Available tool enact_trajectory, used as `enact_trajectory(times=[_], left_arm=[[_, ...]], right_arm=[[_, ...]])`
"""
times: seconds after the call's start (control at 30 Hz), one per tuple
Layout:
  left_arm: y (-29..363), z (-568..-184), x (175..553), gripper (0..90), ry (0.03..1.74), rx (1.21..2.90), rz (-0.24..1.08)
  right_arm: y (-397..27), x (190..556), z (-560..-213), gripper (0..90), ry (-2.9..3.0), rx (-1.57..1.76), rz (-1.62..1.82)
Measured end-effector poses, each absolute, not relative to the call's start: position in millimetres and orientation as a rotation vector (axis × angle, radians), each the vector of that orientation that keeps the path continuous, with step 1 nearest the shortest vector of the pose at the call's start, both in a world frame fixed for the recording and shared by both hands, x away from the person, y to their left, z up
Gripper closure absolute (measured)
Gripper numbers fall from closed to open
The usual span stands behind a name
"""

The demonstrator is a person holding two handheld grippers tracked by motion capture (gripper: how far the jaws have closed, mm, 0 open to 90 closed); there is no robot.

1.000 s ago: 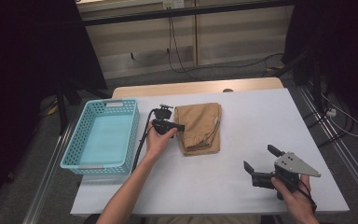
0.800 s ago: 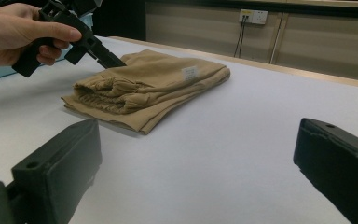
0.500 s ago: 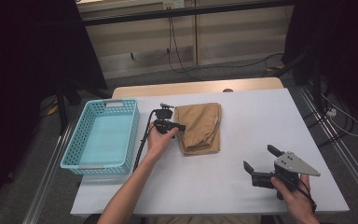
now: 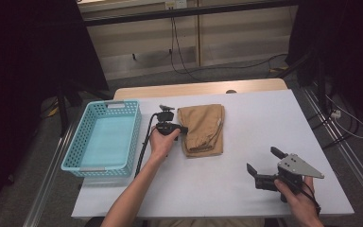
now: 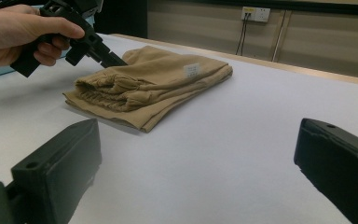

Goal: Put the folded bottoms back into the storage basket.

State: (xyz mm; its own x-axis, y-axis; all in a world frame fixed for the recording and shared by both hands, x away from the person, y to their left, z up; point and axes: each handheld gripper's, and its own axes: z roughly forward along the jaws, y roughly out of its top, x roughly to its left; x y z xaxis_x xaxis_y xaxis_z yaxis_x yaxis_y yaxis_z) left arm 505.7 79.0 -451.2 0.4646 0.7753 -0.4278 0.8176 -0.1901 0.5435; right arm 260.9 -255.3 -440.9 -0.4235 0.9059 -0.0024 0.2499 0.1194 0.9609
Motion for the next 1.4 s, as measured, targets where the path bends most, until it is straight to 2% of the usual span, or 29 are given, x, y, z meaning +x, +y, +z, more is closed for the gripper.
enact_trajectory(times=[0.2,0.3,0.33,0.47,0.53,0.9,1.4], left_arm=[[79.1,-451.5,505.9,76.1,1.307,1.984,-0.076],[77.1,-451.0,504.2,65.6,1.277,1.985,-0.087],[76.3,-450.5,503.6,65.7,1.270,2.001,-0.069],[75.7,-451.1,502.7,81.9,1.259,2.012,-0.081],[74.3,-450.1,501.3,85.0,1.248,2.012,-0.082],[78.8,-432.6,497.0,86.6,1.215,1.921,-0.102],[76.1,-404.3,491.5,86.7,1.137,1.886,-0.113]], right_arm=[[-255.7,260.7,-440.8,0.7,1.769,1.120,1.327],[-255.4,260.8,-441.0,0.8,1.773,1.119,1.323],[-255.3,260.8,-441.1,0.8,1.774,1.118,1.320],[-255.3,260.9,-441.2,0.8,1.775,1.118,1.316],[-255.3,261.0,-441.3,0.8,1.776,1.116,1.316],[-256.9,260.5,-441.3,0.8,1.767,1.121,1.303],[-256.9,259.6,-441.1,0.8,1.767,1.123,1.311]])
